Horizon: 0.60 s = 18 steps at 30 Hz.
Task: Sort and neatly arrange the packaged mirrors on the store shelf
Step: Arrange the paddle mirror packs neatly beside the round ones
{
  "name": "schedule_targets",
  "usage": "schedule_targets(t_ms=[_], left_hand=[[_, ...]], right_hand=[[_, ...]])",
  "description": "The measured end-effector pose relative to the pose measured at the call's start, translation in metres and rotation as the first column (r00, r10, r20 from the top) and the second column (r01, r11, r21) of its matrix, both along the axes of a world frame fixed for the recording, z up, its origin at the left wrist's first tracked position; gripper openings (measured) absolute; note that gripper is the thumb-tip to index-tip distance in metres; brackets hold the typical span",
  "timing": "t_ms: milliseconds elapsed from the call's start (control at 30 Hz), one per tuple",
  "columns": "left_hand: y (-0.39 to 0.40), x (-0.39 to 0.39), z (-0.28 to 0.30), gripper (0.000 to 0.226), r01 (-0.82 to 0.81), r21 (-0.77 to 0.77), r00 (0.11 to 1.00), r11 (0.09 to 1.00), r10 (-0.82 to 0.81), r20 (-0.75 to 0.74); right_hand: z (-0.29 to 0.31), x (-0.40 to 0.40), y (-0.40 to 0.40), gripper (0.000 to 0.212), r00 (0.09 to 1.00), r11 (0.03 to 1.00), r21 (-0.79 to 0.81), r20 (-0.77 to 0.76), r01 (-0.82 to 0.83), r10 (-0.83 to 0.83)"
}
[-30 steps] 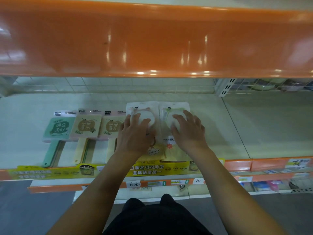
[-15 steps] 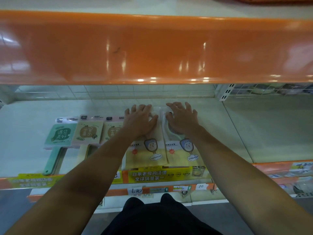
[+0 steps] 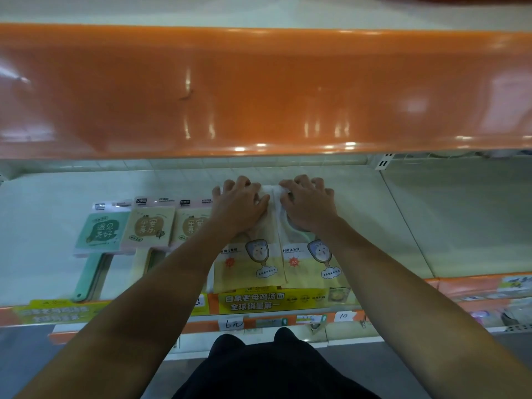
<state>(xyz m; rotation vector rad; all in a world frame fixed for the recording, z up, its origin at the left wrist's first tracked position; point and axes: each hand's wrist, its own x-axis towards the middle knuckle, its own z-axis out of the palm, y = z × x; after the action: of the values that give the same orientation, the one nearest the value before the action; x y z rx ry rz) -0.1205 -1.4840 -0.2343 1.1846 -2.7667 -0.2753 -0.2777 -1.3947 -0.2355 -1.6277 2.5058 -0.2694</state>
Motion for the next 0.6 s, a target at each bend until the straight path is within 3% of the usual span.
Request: schedule_targets(t_ms=[233, 400, 600], left_hand=[[0.041, 0.016, 0.004, 0.053, -0.011, -0.038, 1.000, 0.999, 0.012, 0.017], [0.079, 0.035, 0.002, 0.051, -0.019, -0.012, 1.000, 1.000, 0.019, 0.019], [0.087, 0.045, -0.007, 0.057, 0.015, -0.001, 0.998, 1.000, -0.015, 0.061]], right_hand=[[0.010, 0.016, 0.037, 0.048, 0.999, 0.998, -0.034, 0.025, 0.046, -0.045], [0.008, 0.036, 0.076, 0.041, 0.996, 0.997, 0.044, 0.047, 0.071, -0.073], [0.003, 0.039, 0.084, 0.049, 0.992, 0.997, 0.063, 0.114, 0.047, -0.054]])
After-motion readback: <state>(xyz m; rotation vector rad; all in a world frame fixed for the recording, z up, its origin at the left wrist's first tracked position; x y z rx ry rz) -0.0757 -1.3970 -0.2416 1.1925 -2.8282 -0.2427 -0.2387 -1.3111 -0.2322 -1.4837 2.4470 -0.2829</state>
